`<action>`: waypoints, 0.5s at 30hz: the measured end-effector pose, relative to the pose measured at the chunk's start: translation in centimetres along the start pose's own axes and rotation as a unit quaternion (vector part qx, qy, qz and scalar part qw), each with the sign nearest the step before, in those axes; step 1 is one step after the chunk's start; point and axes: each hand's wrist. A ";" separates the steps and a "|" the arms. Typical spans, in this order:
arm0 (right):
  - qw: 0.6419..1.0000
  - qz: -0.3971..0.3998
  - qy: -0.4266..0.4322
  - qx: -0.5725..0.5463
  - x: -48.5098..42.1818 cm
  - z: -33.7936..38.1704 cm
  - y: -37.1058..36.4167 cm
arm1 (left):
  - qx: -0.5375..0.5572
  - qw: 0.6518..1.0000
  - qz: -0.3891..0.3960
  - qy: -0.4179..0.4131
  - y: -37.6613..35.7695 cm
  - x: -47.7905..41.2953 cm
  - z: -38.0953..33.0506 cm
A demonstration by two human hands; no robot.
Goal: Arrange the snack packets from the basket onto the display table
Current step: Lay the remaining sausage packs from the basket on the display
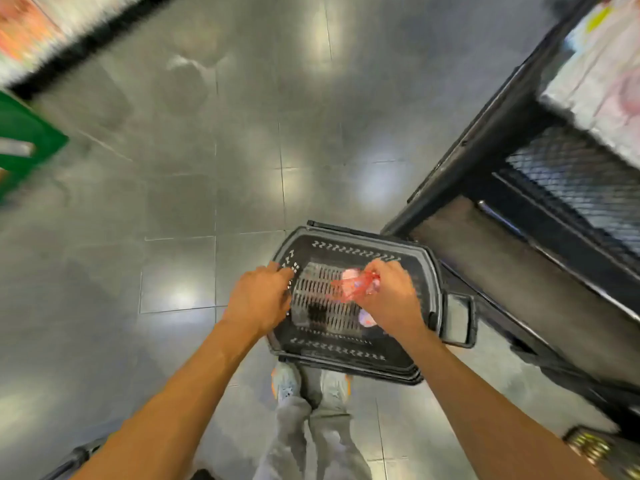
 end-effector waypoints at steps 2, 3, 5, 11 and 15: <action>1.000 0.003 -0.022 -0.003 3.4 3.0 6.0 | 0.010 1.000 -0.023 -0.018 4.9 2.5 -2.9; 1.000 -0.009 -0.018 -0.016 4.9 4.3 8.9 | 0.018 0.999 -0.035 -0.030 7.1 3.5 -4.3; 0.999 -0.036 -0.008 -0.019 7.9 6.4 14.3 | 0.037 0.995 -0.065 -0.061 10.8 5.4 -7.0; 0.993 -0.108 -0.028 -0.049 14.8 8.4 26.4 | 0.046 0.981 -0.103 -0.159 18.4 7.9 -15.5; 0.985 -0.158 -0.030 -0.063 17.9 7.0 32.3 | 0.032 0.971 -0.114 -0.206 21.0 7.3 -21.1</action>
Point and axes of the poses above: each hand's wrist, its own x-axis away from the middle knuckle, its own y-axis out of the back of the hand, z = x × y, and after that the axes turned 4 degrees about z, right-handed
